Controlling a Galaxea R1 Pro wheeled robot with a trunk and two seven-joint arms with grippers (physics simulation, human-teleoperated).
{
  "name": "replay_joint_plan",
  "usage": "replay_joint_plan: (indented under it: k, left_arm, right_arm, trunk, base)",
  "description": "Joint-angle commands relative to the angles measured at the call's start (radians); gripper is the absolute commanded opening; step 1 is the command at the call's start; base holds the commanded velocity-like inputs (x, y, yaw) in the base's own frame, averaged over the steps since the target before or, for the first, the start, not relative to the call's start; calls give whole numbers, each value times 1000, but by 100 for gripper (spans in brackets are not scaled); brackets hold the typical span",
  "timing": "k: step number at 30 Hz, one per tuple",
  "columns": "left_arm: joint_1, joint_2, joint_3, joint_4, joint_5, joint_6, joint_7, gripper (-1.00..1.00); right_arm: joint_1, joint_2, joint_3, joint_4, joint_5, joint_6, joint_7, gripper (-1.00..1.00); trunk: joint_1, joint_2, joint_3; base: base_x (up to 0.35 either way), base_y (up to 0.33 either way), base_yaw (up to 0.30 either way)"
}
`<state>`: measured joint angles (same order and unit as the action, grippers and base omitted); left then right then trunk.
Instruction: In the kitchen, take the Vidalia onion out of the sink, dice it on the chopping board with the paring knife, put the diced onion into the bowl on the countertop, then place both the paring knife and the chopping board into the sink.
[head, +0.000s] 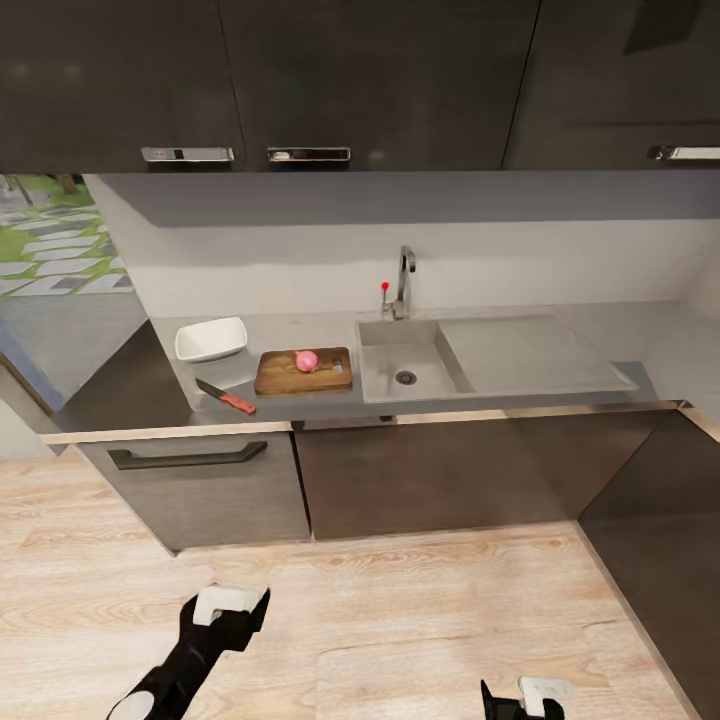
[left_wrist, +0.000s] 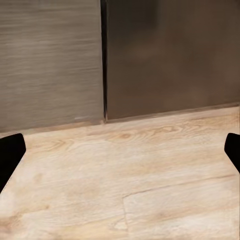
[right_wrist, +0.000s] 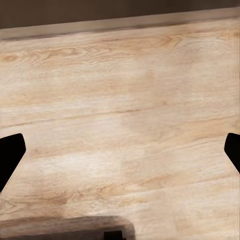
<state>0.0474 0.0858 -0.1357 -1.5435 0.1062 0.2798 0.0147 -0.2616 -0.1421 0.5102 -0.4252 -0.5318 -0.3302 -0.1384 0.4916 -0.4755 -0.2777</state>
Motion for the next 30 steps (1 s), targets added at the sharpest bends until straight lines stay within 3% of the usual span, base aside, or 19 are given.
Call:
replay_joint_plan:
  k: [1,4,10,14,18,21,24,26,30]
  left_arm:
    - [27,12,-1,1,10,-41,2,100]
    - [104,43,-1,11,10,-179,3,100]
    - [168,52,1,72,10,-303,5,100]
    - [177,53,22,118,10,-328,6,100]
    - [180,52,93,195,11,-340,2,100]
    - [181,51,120,223,12,-343,1,100]
    - [181,51,130,259,12,-345,1,100]
    - [181,50,138,330,12,-372,1,100]
    - [181,49,140,363,12,-391,1,100]
  right_arm:
    - [-1,-1,8,-2,-6,-6,-7,100]
    - [-1,-1,7,-13,-7,-10,-7,100]
    - [-1,-1,7,-29,-5,-30,-6,100]
    - [-1,8,10,-43,-3,-52,-6,100]
    - [-1,20,11,-45,-2,-73,-7,100]
    - [-1,23,11,-44,-3,-79,-7,100]
    - [-1,24,10,-44,-3,-82,-7,100]
    - [-1,24,9,-44,-4,-82,-8,100]
    - [-1,24,8,-43,-4,-82,-8,100]
  trunk:
    - [1,-1,-1]
    - [1,-1,-1]
    - [1,-1,-1]
    - [1,-1,-1]
    - [1,-1,-1]
    - [1,-1,-1]
    - [1,-1,-1]
    - [1,-1,-1]
    - [1,-1,-1]
  base:
    - [0,0,0]
    - [0,0,0]
    - [0,0,0]
    - [0,0,0]
    - [0,0,0]
    - [0,0,0]
    - [0,0,0]
    - [0,0,106]
    - [34,0,230]
